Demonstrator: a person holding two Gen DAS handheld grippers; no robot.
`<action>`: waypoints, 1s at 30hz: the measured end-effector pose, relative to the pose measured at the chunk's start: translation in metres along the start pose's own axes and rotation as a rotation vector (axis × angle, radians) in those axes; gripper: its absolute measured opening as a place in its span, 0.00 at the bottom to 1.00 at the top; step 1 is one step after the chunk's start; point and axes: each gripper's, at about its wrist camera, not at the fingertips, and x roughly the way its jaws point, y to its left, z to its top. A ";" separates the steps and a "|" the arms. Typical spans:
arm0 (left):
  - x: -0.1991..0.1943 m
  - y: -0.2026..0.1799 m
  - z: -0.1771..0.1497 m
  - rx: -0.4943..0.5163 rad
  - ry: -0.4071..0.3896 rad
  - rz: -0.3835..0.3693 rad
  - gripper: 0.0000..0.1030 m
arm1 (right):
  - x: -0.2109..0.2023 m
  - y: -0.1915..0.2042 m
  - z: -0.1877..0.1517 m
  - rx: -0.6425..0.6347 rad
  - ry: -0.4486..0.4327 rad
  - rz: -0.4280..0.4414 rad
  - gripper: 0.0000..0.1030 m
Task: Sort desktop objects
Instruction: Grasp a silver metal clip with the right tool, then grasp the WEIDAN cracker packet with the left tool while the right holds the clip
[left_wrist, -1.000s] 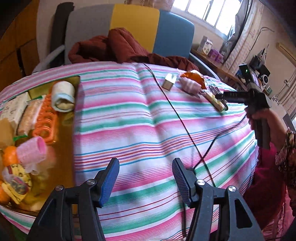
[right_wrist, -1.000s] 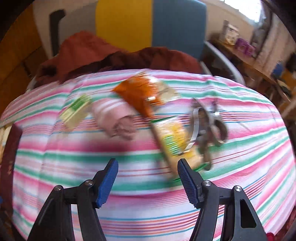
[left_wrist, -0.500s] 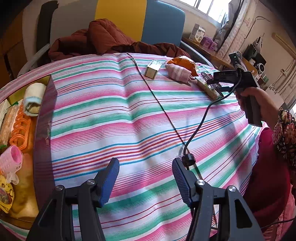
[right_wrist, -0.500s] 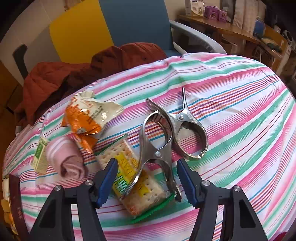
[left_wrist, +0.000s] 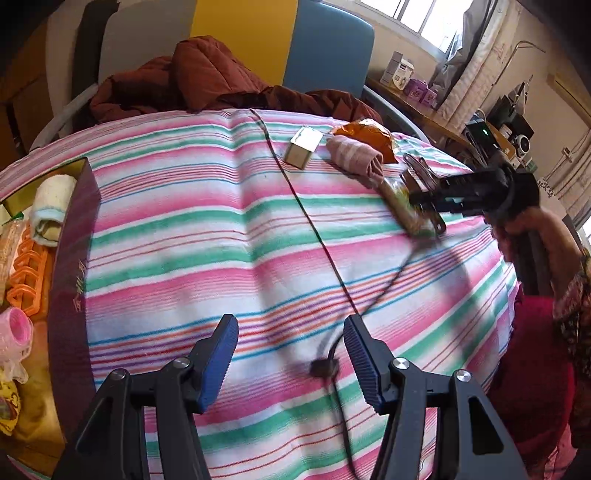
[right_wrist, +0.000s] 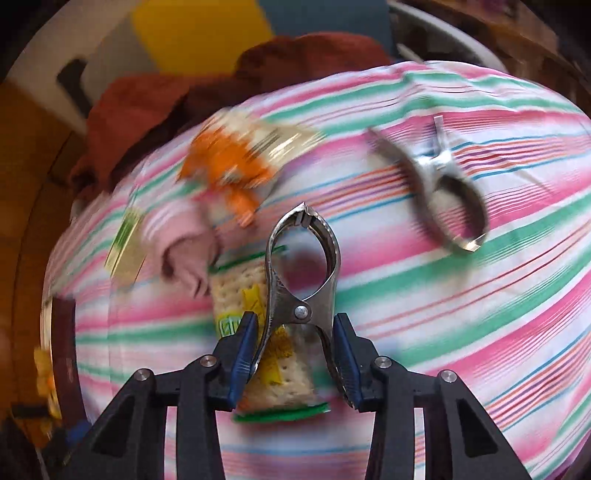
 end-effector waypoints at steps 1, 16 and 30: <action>0.000 0.001 0.003 -0.003 -0.004 0.004 0.58 | -0.001 0.010 -0.009 -0.033 0.014 0.007 0.41; 0.067 -0.090 0.084 0.129 0.065 -0.070 0.61 | -0.005 -0.023 -0.014 -0.016 0.007 -0.369 0.37; 0.157 -0.162 0.113 0.261 0.185 -0.071 0.63 | -0.011 -0.036 -0.015 0.052 0.011 -0.313 0.37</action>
